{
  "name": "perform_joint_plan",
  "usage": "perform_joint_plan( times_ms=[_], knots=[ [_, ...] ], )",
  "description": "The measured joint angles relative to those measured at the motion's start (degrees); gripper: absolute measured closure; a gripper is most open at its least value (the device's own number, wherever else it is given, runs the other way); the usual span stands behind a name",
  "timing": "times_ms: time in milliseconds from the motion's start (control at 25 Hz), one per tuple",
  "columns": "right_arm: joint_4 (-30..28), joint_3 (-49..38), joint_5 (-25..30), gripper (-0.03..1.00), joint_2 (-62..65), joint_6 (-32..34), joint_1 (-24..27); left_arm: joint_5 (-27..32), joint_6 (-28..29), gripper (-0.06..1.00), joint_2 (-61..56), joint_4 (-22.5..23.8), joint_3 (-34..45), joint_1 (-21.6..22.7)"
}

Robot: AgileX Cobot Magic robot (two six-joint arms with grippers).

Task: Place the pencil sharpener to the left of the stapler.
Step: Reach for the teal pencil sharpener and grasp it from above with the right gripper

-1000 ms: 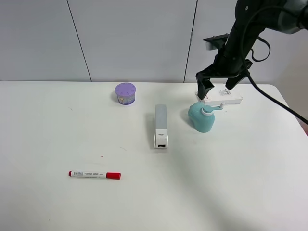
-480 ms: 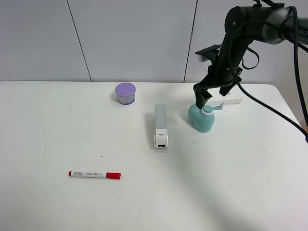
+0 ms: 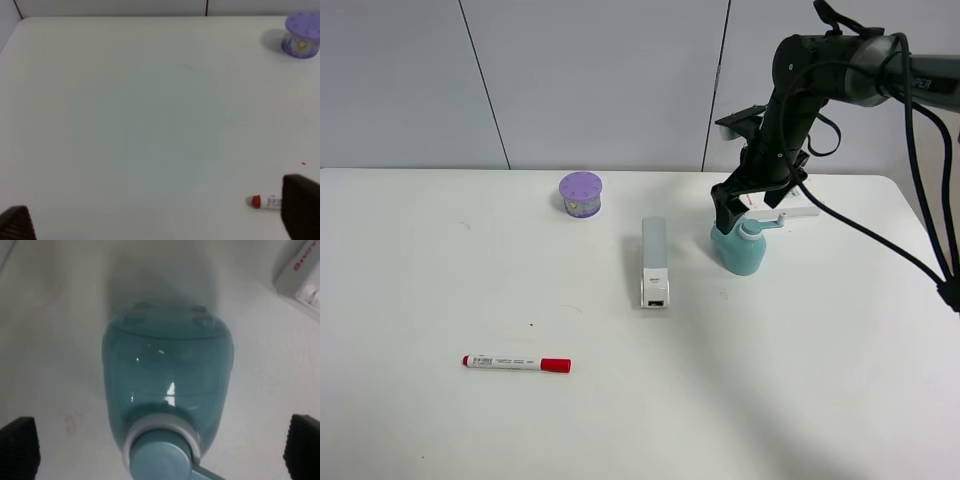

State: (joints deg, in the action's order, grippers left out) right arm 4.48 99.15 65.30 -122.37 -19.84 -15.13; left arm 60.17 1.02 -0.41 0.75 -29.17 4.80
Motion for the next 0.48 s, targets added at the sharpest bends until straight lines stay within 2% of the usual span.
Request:
perform_joint_plan(
  times_ms=[480],
  knots=[
    [-0.04, 0.00, -0.81, 0.01, -3.45, 0.00, -0.07, 0.00, 0.00, -0.05, 0.00, 0.00, 0.00, 0.00]
  ],
)
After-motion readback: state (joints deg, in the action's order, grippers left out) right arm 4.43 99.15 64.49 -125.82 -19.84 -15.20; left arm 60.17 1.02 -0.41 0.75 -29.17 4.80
